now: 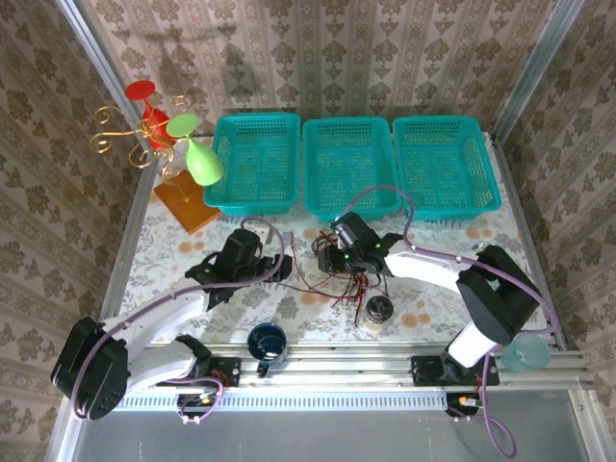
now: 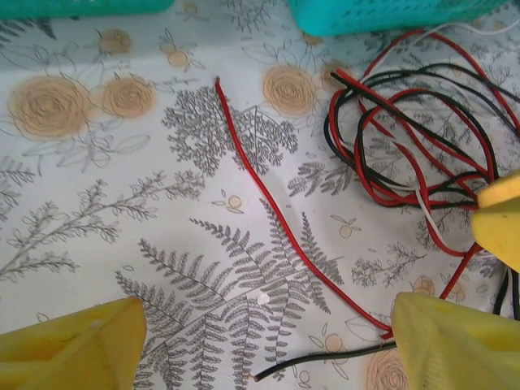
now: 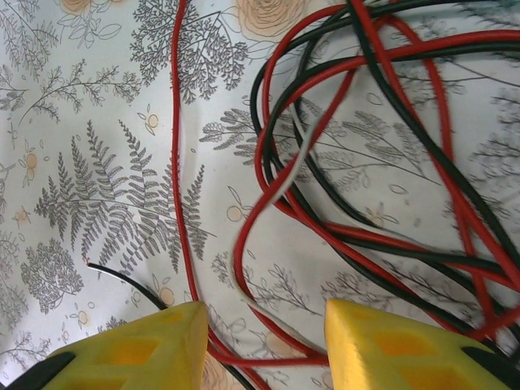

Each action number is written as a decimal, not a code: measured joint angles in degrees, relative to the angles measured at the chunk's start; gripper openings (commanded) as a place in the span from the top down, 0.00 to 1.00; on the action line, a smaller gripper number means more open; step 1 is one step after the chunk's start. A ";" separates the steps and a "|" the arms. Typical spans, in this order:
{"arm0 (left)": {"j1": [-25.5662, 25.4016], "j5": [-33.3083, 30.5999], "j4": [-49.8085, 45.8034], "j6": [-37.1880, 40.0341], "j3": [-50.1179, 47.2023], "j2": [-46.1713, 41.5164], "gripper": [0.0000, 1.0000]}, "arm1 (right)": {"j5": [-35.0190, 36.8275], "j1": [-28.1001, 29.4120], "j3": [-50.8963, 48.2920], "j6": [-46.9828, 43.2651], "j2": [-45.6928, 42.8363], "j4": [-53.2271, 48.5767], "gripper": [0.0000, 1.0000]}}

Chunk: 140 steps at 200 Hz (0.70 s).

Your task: Untangle the cables

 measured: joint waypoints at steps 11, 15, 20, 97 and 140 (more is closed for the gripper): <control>0.00 0.55 0.02 -0.52 -0.35 0.20 0.24 | -0.48 0.13 0.92 0.00 1.51 0.31 0.60; 0.00 0.68 0.04 -0.55 -0.44 0.26 0.24 | -0.63 0.17 1.25 -0.02 2.03 0.44 0.60; 0.00 0.87 0.02 -0.74 -0.55 0.28 0.24 | -0.83 0.22 1.53 0.00 2.60 0.68 0.61; 0.00 1.95 0.87 -2.62 -1.16 0.44 0.26 | -2.34 0.22 2.62 -0.72 6.69 2.29 0.88; -0.11 2.32 0.81 -3.08 -1.16 0.44 0.27 | -2.95 0.22 3.15 -1.79 6.80 2.25 1.00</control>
